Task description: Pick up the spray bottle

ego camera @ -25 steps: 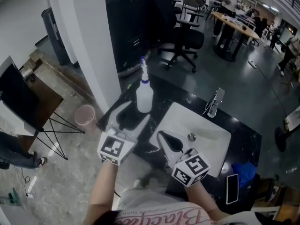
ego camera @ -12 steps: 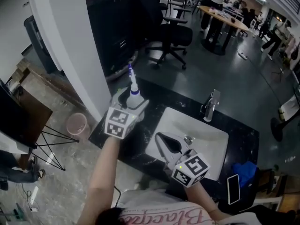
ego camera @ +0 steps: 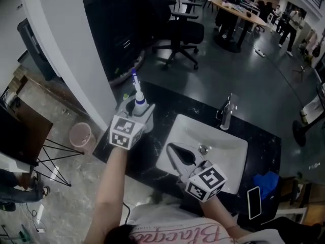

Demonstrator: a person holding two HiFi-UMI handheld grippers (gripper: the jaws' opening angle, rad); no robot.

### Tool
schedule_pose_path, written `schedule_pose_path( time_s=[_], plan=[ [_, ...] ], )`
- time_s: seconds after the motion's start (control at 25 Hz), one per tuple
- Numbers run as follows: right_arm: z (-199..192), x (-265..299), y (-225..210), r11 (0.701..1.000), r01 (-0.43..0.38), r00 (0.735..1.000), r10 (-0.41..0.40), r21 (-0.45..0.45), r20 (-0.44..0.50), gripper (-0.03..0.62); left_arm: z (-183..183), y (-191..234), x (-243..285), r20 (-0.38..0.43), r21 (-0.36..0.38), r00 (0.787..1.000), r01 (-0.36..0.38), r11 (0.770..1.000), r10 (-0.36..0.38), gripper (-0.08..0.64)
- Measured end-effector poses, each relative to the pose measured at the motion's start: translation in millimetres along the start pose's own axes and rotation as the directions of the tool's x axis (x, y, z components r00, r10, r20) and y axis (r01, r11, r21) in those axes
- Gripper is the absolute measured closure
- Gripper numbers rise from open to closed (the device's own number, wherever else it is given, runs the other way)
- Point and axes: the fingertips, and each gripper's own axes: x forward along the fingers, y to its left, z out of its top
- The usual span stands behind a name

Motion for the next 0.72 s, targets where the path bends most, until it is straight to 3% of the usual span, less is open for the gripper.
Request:
schedule_pose_path(
  time_s=[0.4, 0.72],
  plan=[
    [6.4, -4.0, 5.5, 1.0, -0.004, 1.0, 0.005, -0.017, 0.021, 0.591, 8.1, -22.2, -45.1, 0.04, 0.01, 0.997, -0.07, 0.998, 0.069, 0.335],
    [9.6, -8.5, 17.1, 0.999, -0.013, 1.0, 0.014, -0.038, 0.028, 0.591, 53.4, -57.9, -116.8, 0.141, 0.018, 0.983, -0.124, 0.992, 0.121, 0.334]
  ],
)
